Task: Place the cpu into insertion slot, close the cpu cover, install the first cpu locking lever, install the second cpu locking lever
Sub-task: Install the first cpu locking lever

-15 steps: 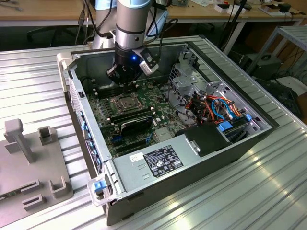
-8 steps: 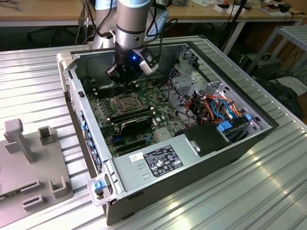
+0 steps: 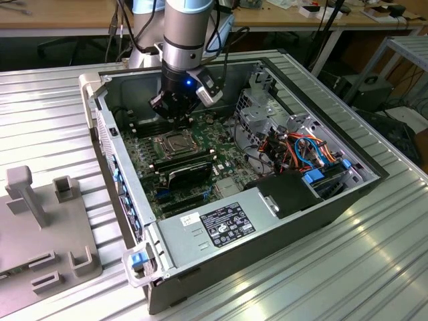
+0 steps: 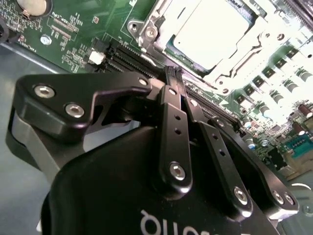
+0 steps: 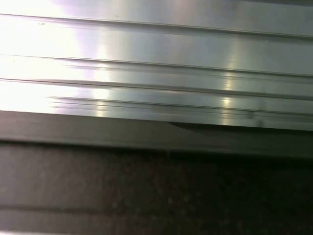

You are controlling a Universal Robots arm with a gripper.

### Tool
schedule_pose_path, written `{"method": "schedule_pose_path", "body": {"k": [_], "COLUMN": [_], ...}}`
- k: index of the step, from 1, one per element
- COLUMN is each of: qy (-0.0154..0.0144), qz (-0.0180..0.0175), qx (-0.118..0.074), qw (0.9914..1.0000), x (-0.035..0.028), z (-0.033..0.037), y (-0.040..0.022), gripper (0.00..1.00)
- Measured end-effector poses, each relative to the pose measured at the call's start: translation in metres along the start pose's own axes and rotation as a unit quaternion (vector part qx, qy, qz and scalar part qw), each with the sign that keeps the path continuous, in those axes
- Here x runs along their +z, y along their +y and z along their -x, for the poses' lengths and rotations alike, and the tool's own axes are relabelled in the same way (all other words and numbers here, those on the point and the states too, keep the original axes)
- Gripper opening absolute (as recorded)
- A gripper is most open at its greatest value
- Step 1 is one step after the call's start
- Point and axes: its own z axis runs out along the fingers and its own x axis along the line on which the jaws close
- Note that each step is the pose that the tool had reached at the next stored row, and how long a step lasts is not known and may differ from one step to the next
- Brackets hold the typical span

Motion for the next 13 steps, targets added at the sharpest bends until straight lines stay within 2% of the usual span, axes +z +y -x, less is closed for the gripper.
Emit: {"method": "schedule_pose_path", "body": {"k": [10,13], "qy": [0.0001,0.0], "qz": [0.0001,0.0001], "qx": [0.0,0.0], "qw": [1.0,1.0], "x": [0.0,0.0001], "z": [0.0016,0.0056], "y": [-0.0002,-0.0004], "gripper": [0.11,0.11]}}
